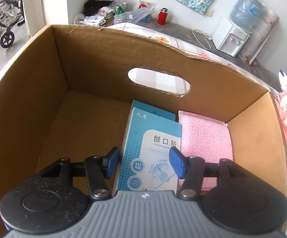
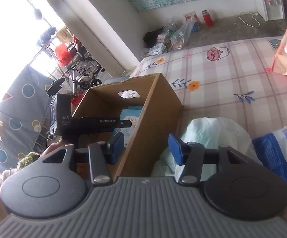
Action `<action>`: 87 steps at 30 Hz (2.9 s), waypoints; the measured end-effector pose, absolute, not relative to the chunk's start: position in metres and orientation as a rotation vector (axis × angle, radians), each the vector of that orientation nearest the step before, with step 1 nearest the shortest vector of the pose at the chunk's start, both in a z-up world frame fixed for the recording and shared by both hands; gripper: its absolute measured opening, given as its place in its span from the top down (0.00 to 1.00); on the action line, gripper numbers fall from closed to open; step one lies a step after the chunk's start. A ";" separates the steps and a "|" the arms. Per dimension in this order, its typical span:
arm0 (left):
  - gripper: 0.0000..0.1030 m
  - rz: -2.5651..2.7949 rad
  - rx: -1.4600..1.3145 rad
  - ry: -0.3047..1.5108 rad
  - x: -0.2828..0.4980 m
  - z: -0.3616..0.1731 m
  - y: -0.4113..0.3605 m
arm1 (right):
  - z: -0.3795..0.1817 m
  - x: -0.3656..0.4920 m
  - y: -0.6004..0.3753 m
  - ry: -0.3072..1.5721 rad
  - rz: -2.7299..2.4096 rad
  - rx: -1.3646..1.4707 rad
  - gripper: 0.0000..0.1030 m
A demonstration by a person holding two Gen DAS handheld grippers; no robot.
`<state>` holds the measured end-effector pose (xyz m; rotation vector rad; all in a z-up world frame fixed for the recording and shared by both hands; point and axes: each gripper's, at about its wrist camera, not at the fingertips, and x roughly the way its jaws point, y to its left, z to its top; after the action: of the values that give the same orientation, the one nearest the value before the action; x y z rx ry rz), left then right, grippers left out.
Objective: Organize soft objects
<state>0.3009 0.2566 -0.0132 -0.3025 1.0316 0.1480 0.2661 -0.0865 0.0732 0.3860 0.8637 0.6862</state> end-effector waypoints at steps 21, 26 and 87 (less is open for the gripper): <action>0.30 0.006 -0.472 0.801 0.232 0.083 0.192 | 0.069 0.222 -0.178 0.778 0.535 0.458 0.46; 0.30 -0.158 -0.385 0.779 0.231 0.096 0.121 | 0.076 0.214 -0.229 0.724 0.441 0.476 0.45; 1.00 -0.476 -0.415 1.012 0.344 0.027 -0.149 | -0.022 0.312 -0.381 0.804 0.142 0.598 0.76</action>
<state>0.3443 -0.1491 0.0272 -0.4151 1.0124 -0.4764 0.3124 -0.3813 -0.0223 0.5975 0.8038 0.1419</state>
